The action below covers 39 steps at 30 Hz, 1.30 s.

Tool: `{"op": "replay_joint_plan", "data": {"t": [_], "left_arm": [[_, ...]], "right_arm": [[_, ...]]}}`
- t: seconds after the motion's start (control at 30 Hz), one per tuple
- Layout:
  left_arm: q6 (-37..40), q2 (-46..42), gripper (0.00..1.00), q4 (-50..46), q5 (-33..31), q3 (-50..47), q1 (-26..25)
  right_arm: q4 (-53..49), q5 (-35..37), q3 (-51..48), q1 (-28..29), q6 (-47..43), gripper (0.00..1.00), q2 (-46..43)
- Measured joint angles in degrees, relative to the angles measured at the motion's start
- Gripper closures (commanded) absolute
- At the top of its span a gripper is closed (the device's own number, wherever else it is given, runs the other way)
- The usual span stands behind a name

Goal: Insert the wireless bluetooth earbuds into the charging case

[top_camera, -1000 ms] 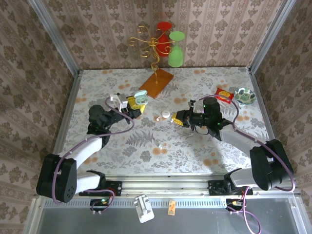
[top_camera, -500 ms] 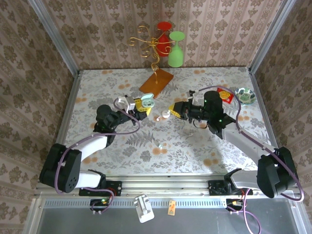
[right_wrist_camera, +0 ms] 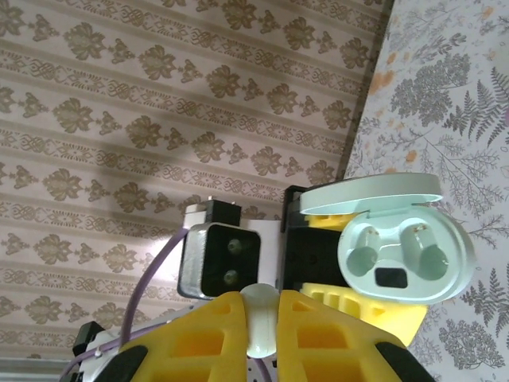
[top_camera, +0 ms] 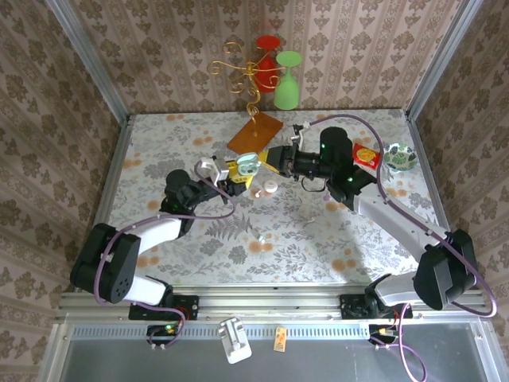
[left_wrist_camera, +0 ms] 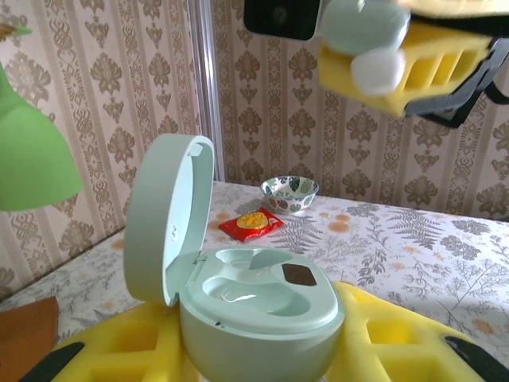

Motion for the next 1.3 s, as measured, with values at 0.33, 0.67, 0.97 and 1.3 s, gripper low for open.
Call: {"op": "replay_joint_plan", "data": {"t": [0.33, 0.67, 0.97, 1.3], "left_arm": [[0.0, 2.9, 0.70, 2.2, 0.3, 1.4, -2.0], [-0.1, 3.0, 0.70, 3.9, 0.3, 1.9, -2.1], [-0.8, 3.2, 0.70, 4.7, 0.5, 2.0, -2.5], [-2.1, 4.2, 0.70, 4.9, 0.7, 2.0, -2.4]], "right_arm": [[-1.8, 0.7, 1.4, 1.4, -2.0, 0.87, 4.1], [-5.4, 2.5, 2.7, 2.2, -5.2, 0.87, 4.7], [-6.3, 3.0, 3.8, 3.0, -7.0, 0.86, 5.2], [-9.6, 6.7, 4.7, 3.6, -11.0, 0.80, 5.3]]}}
